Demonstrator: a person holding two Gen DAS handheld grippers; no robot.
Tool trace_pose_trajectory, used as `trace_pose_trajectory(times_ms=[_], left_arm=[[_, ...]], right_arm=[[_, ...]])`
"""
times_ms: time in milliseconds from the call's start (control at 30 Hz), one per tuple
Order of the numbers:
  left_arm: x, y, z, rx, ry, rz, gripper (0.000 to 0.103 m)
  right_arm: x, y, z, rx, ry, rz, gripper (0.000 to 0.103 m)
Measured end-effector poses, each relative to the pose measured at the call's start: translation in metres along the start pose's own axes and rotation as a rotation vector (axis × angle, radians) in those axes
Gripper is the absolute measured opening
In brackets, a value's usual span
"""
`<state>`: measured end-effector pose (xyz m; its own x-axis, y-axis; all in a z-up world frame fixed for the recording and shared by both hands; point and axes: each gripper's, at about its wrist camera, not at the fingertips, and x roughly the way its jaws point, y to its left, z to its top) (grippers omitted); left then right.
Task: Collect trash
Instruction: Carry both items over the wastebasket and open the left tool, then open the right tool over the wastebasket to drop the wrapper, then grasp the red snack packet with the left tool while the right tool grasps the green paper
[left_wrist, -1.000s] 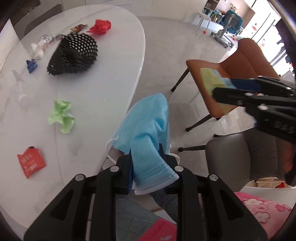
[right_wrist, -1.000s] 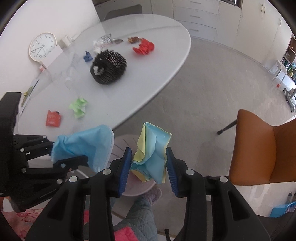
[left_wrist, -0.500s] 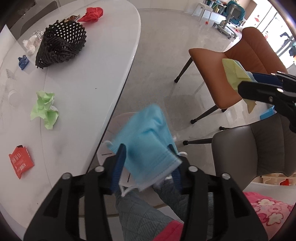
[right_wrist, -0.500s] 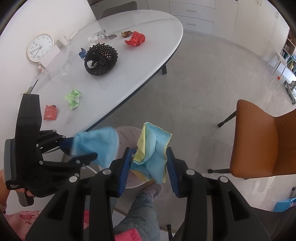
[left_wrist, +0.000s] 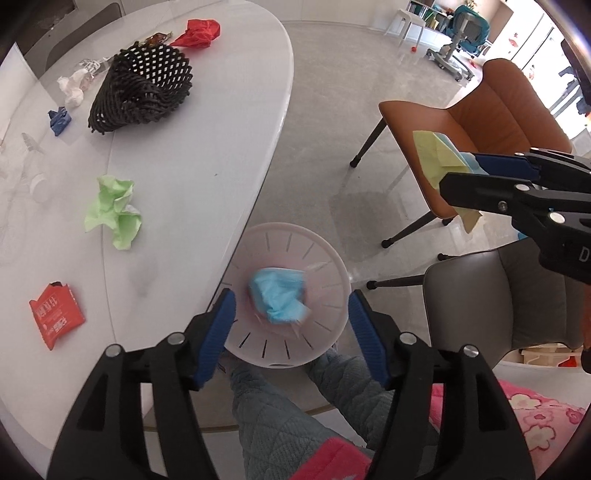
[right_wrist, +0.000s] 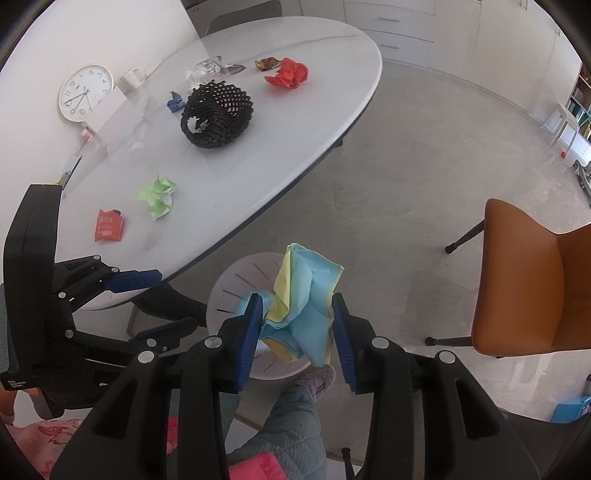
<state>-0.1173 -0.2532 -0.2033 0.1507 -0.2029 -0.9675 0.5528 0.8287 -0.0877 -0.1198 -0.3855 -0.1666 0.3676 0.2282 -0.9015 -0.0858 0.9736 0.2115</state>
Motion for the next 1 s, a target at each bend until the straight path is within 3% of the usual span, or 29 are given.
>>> trace_pose_trajectory(times_ms=[267,467,533,600,667,733,900,1000], left_arm=[[-0.007,0.008,-0.004,-0.015,0.014,-0.112,0.074],[-0.028,0.017,-0.011,-0.025,-0.016,-0.051,0.074],[-0.045,0.029,-0.016,-0.053,-0.038,-0.013,0.079],[-0.059,0.043,-0.023,-0.083,-0.058,0.037,0.081],[-0.069,0.058,-0.027,-0.107,-0.071,0.070,0.083],[-0.079,0.079,-0.034,-0.150,-0.081,0.107,0.084],[-0.089,0.136,-0.047,-0.260,-0.085,0.176,0.085],[-0.090,0.166,-0.053,-0.318,-0.092,0.171,0.085]], right_arm=[[0.005,0.014,0.004,-0.017,0.005,0.008,0.039],[0.015,0.025,0.001,-0.054,0.021,0.058,0.039],[0.023,0.034,-0.001,-0.081,0.036,0.091,0.040],[0.034,0.046,-0.004,-0.116,0.067,0.119,0.048],[0.041,0.055,-0.006,-0.128,0.073,0.105,0.079],[0.042,0.061,-0.004,-0.118,0.056,0.079,0.091],[0.032,0.064,0.016,-0.047,0.007,0.081,0.098],[0.024,0.066,0.028,-0.030,-0.028,0.051,0.101]])
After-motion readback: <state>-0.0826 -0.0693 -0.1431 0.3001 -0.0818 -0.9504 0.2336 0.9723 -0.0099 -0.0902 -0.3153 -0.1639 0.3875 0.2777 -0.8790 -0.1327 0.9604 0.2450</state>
